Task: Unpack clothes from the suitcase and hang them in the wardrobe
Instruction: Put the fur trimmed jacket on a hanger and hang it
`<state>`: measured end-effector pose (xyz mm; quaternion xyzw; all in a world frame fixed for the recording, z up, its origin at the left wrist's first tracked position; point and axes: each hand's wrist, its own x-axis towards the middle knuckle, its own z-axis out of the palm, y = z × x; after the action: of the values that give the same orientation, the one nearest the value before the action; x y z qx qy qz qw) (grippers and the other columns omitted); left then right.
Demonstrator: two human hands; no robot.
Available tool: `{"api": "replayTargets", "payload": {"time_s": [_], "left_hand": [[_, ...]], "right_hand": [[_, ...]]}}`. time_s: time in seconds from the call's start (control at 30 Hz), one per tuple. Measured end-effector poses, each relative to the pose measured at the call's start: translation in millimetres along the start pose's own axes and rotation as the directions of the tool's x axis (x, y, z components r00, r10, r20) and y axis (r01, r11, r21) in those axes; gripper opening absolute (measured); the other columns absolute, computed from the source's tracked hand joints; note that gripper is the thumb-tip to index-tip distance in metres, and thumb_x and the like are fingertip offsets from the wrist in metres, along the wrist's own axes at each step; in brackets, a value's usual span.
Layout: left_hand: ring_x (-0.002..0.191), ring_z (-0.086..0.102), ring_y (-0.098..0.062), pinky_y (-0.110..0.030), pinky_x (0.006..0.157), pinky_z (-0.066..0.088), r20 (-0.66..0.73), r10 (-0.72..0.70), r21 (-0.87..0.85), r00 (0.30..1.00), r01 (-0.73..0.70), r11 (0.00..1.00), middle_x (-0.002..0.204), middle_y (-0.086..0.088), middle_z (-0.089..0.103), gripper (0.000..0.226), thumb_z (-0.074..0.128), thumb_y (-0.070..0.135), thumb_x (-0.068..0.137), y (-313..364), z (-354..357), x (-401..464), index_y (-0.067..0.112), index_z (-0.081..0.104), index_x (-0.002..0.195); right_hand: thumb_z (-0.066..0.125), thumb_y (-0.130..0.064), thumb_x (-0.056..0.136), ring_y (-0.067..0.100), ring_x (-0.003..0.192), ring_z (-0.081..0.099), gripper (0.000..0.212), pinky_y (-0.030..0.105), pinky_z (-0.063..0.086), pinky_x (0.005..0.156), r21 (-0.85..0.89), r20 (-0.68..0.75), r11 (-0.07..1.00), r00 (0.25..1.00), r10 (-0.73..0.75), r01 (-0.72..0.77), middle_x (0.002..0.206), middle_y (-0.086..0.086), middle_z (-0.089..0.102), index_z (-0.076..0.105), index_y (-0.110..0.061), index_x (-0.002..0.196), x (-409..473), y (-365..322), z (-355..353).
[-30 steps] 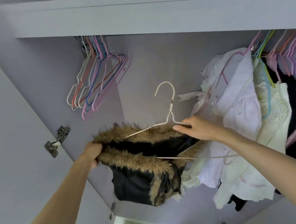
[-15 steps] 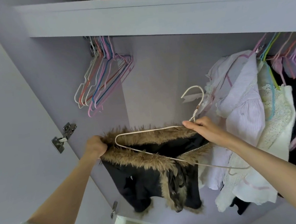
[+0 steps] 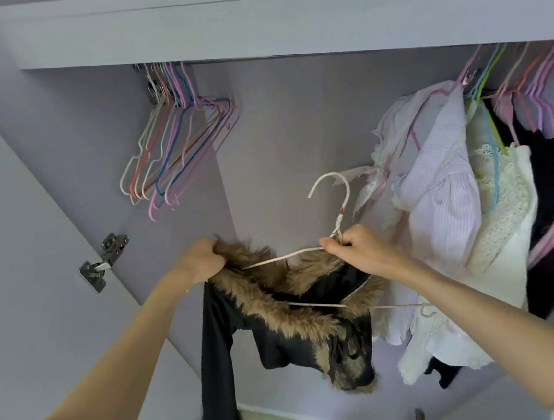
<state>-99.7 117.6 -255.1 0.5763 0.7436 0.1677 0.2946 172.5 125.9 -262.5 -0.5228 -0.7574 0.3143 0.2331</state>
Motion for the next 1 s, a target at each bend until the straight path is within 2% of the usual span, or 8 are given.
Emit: {"api": "replayTargets", "payload": {"time_s": [0.2, 0.33, 0.4, 0.47, 0.6, 0.73, 0.87, 1.0], "left_hand": [[0.093, 0.055, -0.02, -0.023, 0.075, 0.037, 0.139, 0.228, 0.141, 0.964, -0.247, 0.959, 0.096, -0.005, 0.056, 0.008, 0.05, 0.015, 0.093, 36.7, 19.7, -8.7, 0.012, 0.057, 0.096], [0.109, 0.049, -0.011, -0.021, 0.093, 0.036, 0.213, 0.331, -0.043, 0.919, -0.33, 0.943, 0.116, 0.008, 0.053, 0.035, 0.051, 0.03, 0.094, 42.5, 23.9, -8.8, 0.022, 0.048, 0.128], [0.114, 0.05, -0.01, -0.019, 0.096, 0.034, 0.199, 0.372, -0.081, 0.907, -0.363, 0.928, 0.117, 0.011, 0.055, 0.039, 0.052, 0.037, 0.092, 41.1, 27.0, -7.8, 0.023, 0.051, 0.129], [0.113, 0.053, -0.01, -0.019, 0.095, 0.034, 0.153, 0.358, -0.121, 0.921, -0.342, 0.932, 0.115, 0.01, 0.061, 0.036, 0.056, 0.037, 0.089, 38.8, 26.8, -6.3, 0.022, 0.059, 0.121], [0.095, 0.056, -0.009, -0.022, 0.088, 0.037, 0.089, 0.264, -0.232, 0.96, -0.238, 0.943, 0.086, 0.016, 0.062, 0.004, 0.063, 0.035, 0.084, 35.1, 13.1, -6.2, 0.031, 0.063, 0.085], [0.094, 0.054, -0.011, -0.022, 0.086, 0.034, -0.006, 0.221, -0.3, 0.975, -0.212, 0.93, 0.085, 0.011, 0.062, 0.016, 0.06, 0.035, 0.086, 28.5, 1.5, -3.1, 0.022, 0.064, 0.093], [0.096, 0.055, -0.014, -0.023, 0.088, 0.035, -0.088, 0.22, -0.305, 0.972, -0.237, 0.922, 0.094, 0.003, 0.063, 0.024, 0.057, 0.033, 0.089, 17.2, -3.5, 0.0, 0.016, 0.066, 0.102], [0.1, 0.059, -0.02, -0.024, 0.086, 0.037, -0.141, 0.281, -0.243, 0.949, -0.308, 0.92, 0.096, -0.003, 0.065, 0.027, 0.055, 0.027, 0.09, 4.8, -2.0, 5.0, 0.008, 0.067, 0.104]], "right_hand": [[0.048, -0.04, 0.095, 0.01, 0.036, 0.022, 0.061, 0.022, 0.021, 0.047, -0.009, -0.051, 1.0, 0.999, -0.019, 0.019, 0.041, -0.002, 0.02, 0.022, -0.016, 0.046, 6.4, -17.6, 14.8], [0.044, -0.049, 0.094, 0.017, 0.044, 0.035, 0.058, 0.031, 0.028, 0.057, 0.07, 0.033, 0.993, 0.996, 0.088, -0.091, 0.048, 0.004, 0.034, 0.034, -0.014, 0.049, 7.1, -20.1, 4.4], [0.041, -0.056, 0.092, 0.025, 0.095, 0.062, 0.055, 0.038, 0.043, 0.089, 0.125, 0.178, 0.976, 0.972, 0.155, -0.178, 0.102, 0.014, 0.067, 0.069, -0.01, 0.093, 4.5, -20.1, -5.7], [0.03, -0.064, 0.09, 0.016, 0.139, 0.031, 0.07, 0.033, 0.022, 0.114, 0.199, 0.355, 0.92, 0.9, 0.253, -0.337, 0.151, -0.001, 0.034, 0.041, -0.017, 0.141, 1.2, -16.3, -15.4], [0.013, -0.06, 0.094, 0.009, 0.124, 0.042, 0.07, 0.011, 0.043, 0.085, 0.371, 0.472, 0.764, 0.816, 0.334, -0.527, 0.133, -0.008, 0.045, 0.038, -0.014, 0.142, -2.6, 9.9, -35.3], [0.05, -0.041, 0.094, 0.02, 0.12, 0.051, 0.046, 0.022, 0.047, 0.085, 0.422, 0.506, 0.68, 0.778, 0.371, -0.599, 0.124, 0.002, 0.057, 0.054, -0.008, 0.125, -7.5, 28.6, -52.3], [0.069, -0.04, 0.077, 0.023, 0.068, 0.067, 0.031, 0.031, 0.055, 0.06, 0.613, 0.556, 0.471, 0.769, 0.315, -0.635, 0.08, 0.01, 0.07, 0.072, -0.009, 0.08, -9.2, 41.7, -59.7], [0.073, -0.057, 0.065, 0.033, 0.11, 0.062, 0.07, 0.044, 0.051, 0.091, 0.704, 0.494, 0.402, 0.81, 0.315, -0.586, 0.12, 0.018, 0.064, 0.066, -0.007, 0.114, -6.7, 52.6, -66.5]]}}
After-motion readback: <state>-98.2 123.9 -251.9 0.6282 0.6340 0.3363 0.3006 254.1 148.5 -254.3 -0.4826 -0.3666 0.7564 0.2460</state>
